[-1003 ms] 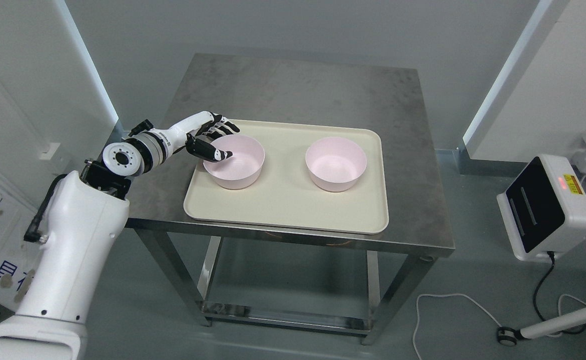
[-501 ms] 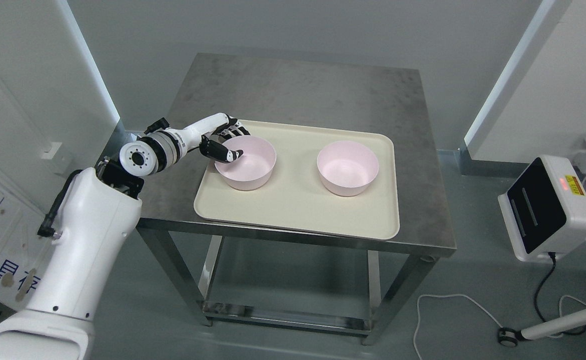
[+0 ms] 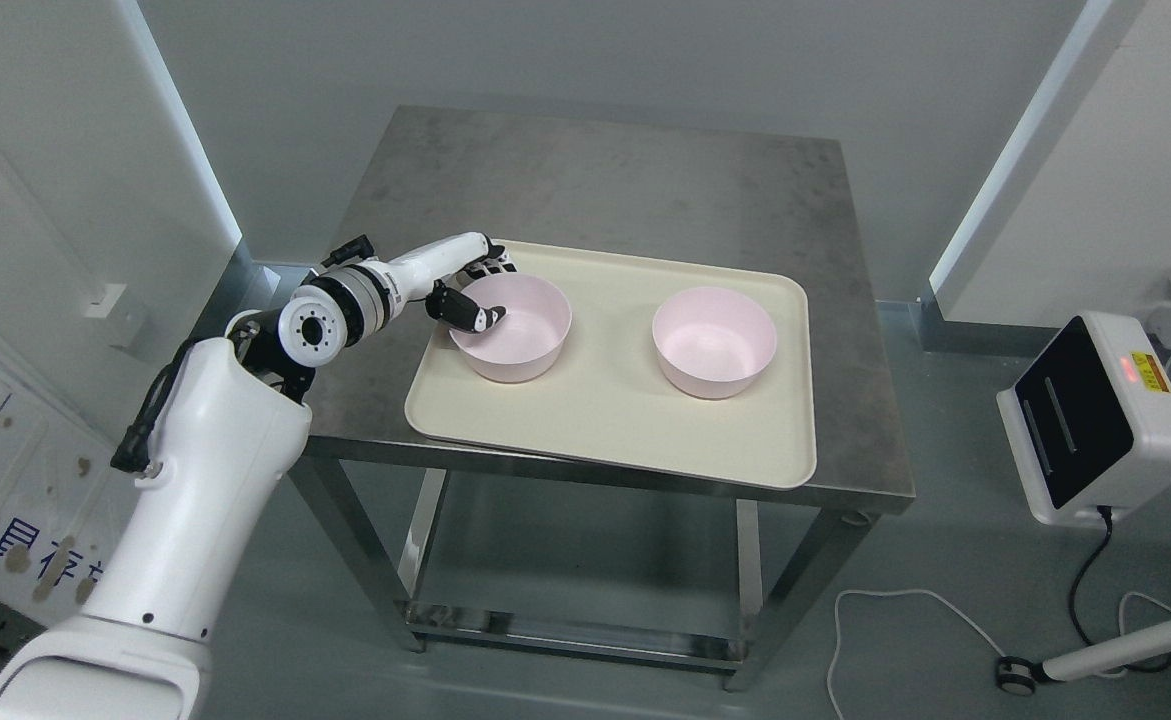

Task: Stack pink IKEA bowls on left shelf middle
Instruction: 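Grasp the rim of the nearer pink bowl with the left hand, then lift the pink bowl and lower it into the other pink bowl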

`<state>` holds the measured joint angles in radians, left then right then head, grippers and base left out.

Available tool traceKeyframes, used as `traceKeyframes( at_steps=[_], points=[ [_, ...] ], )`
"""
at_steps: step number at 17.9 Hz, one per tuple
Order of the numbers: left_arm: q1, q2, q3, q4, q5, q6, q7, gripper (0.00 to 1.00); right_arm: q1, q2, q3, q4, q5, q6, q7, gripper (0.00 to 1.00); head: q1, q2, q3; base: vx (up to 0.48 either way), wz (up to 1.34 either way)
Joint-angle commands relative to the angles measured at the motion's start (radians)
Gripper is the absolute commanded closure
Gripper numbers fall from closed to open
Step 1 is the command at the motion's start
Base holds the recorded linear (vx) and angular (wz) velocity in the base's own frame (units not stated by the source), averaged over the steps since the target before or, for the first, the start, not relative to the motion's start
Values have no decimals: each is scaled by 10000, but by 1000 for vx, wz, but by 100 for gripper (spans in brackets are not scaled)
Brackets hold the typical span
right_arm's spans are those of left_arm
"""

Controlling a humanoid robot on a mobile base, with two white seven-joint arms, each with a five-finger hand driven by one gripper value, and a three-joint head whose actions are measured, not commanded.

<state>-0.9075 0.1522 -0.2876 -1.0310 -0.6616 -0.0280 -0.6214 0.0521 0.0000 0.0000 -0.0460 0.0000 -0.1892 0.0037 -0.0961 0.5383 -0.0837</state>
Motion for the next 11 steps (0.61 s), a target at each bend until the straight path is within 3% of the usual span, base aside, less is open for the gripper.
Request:
traceKeyframes(
  at_steps=[1,5,11],
  points=[
    [24,-295,37,124,-715,-486,32,89,1,-175,-92,0,77,36,-7,0,0,0,0,0,0],
    [40,-294,359,124,-931,-870,154,99,1,-175,-92,0,77,36,-7,0,0,0,0,0,0],
    [-389,-264,804,-197,-870,-1055,232,100,1,-175,-92,0,77,36,-7,0,0,0,0,0,0]
  ],
)
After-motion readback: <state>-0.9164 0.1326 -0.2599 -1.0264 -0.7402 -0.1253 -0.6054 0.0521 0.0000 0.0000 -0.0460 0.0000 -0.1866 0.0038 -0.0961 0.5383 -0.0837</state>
